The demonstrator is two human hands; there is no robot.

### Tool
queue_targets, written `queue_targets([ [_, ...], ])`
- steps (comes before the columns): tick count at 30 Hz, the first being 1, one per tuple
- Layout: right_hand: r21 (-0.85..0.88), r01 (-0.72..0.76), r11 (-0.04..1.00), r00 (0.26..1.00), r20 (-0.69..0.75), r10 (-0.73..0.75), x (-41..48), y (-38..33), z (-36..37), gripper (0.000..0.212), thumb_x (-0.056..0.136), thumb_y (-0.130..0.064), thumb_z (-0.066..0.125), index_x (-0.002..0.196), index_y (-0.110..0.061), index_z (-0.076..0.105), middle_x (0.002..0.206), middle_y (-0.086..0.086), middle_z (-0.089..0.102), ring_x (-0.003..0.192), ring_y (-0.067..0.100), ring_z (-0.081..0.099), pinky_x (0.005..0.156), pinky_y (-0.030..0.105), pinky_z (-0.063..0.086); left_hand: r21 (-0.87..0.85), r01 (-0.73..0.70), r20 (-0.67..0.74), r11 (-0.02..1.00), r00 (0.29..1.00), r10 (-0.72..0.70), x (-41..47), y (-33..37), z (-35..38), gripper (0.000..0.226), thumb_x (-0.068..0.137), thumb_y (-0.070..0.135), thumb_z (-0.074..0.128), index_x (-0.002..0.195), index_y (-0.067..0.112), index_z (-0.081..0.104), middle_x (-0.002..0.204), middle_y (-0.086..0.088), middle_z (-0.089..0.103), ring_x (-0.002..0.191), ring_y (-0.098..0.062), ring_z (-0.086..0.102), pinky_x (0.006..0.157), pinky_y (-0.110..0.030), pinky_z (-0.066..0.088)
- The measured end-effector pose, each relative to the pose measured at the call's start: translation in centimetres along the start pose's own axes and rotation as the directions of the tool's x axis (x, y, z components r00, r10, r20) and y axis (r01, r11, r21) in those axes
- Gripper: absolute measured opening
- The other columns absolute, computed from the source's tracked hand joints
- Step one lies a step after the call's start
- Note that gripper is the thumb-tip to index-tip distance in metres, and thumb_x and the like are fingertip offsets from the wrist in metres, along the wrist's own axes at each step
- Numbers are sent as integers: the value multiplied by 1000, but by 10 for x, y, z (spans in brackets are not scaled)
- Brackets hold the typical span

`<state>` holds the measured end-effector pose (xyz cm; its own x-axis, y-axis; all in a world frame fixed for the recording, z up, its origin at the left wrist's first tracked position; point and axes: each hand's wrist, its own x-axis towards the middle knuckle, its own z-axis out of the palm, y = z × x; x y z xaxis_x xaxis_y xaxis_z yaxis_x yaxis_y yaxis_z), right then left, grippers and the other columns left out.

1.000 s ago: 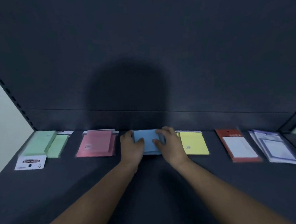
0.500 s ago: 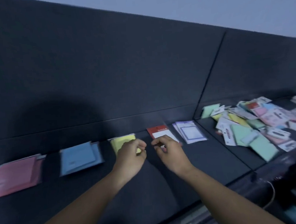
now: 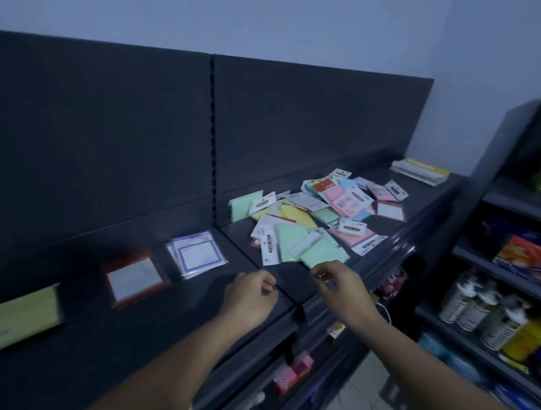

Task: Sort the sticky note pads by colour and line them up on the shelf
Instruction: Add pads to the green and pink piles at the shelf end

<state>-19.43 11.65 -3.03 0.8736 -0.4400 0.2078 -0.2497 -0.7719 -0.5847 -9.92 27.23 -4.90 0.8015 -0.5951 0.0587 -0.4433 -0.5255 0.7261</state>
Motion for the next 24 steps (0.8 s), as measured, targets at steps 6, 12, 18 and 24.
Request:
queue_targets([
  [6, -2, -29, 1000, 1000, -8, 29, 11, 70, -44, 22, 91, -10, 55, 112, -13, 63, 114, 1, 59, 96, 7, 53, 80, 13, 38, 27, 70, -39, 997, 997, -69, 37, 41, 47, 21, 88, 26, 59, 107, 18, 62, 99, 8, 60, 95, -10, 56, 83, -21, 40],
  [12, -2, -94, 996, 991, 95, 94, 35, 92, -34, 46, 89, -26, 62, 131, -10, 51, 130, 5, 54, 118, 16, 50, 97, 22, 38, 135, 204, -59, 970, 979, -197, 64, 39, 58, 35, 91, 28, 55, 123, 13, 53, 127, -4, 51, 118, -22, 46, 98, -37, 37],
  [18, -219, -133, 967, 968, 179, 173, 82, 89, -1, 78, 81, -51, 63, 142, -13, 31, 142, 5, 37, 130, 25, 33, 106, 40, 31, 281, 299, -96, 912, 954, -283, 106, 22, 61, 54, 89, 41, 55, 130, 9, 41, 147, -9, 26, 129, -29, 33, 100, -40, 34],
  [24, -423, -154, 893, 946, 198, 256, 129, 97, 16, 101, 71, -65, 64, 146, -14, 19, 148, 5, 27, 136, 26, 24, 109, 45, 23, 265, 418, -156, 869, 908, -389, 143, 0, 66, 84, 74, 55, 67, 136, 14, 26, 134, -9, 38, 124, -28, 31, 99, -38, 28],
])
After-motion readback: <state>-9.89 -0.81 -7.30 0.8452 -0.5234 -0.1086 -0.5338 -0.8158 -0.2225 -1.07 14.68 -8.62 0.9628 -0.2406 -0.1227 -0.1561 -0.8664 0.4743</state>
